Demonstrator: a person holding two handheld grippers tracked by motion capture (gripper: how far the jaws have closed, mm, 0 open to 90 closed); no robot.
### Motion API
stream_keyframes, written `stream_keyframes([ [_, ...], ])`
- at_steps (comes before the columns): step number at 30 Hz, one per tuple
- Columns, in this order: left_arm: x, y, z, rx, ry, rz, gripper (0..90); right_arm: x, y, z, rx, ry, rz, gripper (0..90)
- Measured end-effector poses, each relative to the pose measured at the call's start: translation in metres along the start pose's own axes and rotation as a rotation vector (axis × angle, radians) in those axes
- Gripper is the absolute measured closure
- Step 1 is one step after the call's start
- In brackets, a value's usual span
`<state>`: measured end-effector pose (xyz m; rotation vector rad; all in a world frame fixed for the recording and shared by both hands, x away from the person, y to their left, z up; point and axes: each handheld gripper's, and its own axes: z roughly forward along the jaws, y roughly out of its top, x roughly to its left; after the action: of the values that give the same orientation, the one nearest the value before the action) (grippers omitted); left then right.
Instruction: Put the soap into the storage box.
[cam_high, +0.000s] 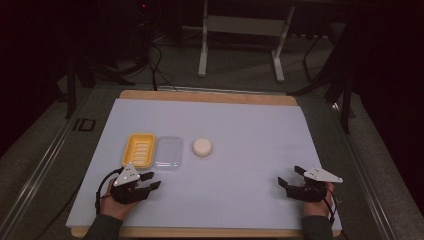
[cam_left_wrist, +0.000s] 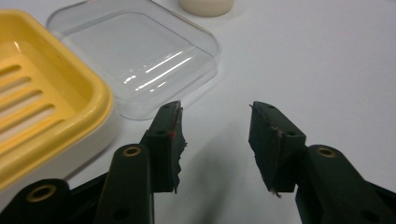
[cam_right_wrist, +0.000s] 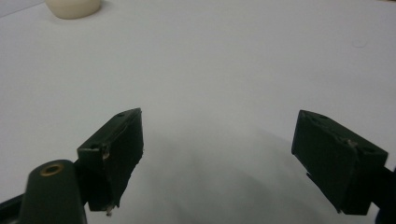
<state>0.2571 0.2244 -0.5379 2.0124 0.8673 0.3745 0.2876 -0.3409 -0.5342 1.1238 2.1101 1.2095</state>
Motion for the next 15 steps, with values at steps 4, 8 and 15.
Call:
stream_keyframes([
  [4,0.0013,-0.0004,-0.0002,0.007,0.025,-0.022,47.7,0.0015,0.0006,0.0013,0.015,-0.006,-0.011,16.6],
  [8,0.0004,0.0006,0.0010,0.016,0.024,-0.035,46.8,0.0028,0.0007,0.0018,0.015,-0.011,-0.030,16.7],
  [15,-0.0046,0.0074,0.0019,0.048,0.050,-0.001,46.4,0.0050,0.0010,0.0025,0.024,-0.018,-0.050,17.0],
])
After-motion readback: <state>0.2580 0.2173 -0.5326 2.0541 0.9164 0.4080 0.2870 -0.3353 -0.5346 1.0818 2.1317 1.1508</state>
